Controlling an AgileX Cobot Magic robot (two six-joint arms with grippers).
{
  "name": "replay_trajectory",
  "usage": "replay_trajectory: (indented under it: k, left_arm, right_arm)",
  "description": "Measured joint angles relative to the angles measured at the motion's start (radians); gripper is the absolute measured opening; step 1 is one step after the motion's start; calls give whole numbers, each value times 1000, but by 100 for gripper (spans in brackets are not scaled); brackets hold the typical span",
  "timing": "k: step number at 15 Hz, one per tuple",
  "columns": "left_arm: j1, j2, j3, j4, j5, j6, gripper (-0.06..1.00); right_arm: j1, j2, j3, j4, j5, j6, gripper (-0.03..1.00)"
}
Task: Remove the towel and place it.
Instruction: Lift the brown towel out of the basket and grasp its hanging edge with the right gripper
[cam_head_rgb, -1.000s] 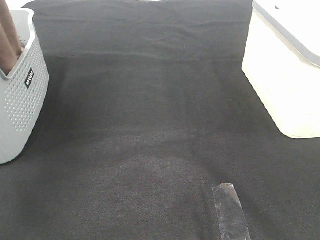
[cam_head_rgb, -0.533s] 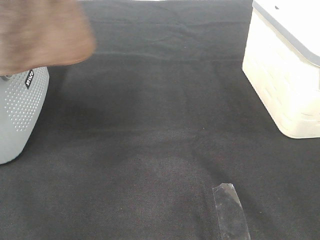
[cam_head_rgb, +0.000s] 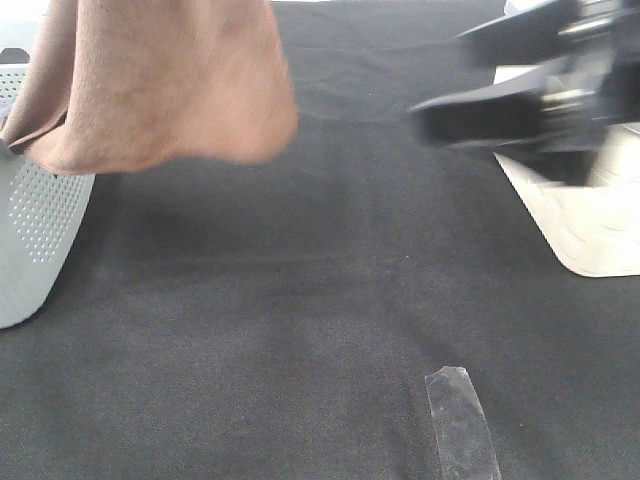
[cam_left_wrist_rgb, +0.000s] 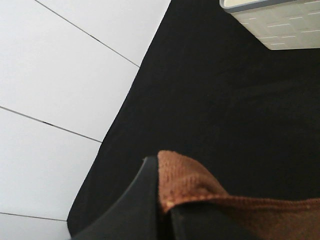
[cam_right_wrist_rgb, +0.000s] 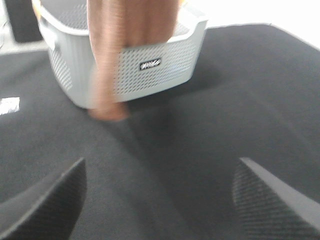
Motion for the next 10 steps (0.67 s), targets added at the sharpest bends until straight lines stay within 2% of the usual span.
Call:
replay_trajectory:
  k: [2, 6, 8, 10]
  left_arm:
    - [-21, 5, 0, -1, -16, 0, 0]
    - [-43, 14, 0, -1, -36, 0, 0]
    - [-43, 17, 0, -8, -47, 0, 0]
    - [-43, 23, 0, -63, -49, 0, 0]
  right_arm:
    - [108, 122, -69, 8, -53, -10, 79]
    - [234, 256, -199, 15, 64, -10, 79]
    - [266, 281, -220, 20, 85, -10, 79]
    - [270, 315, -231, 58, 87, -11, 79]
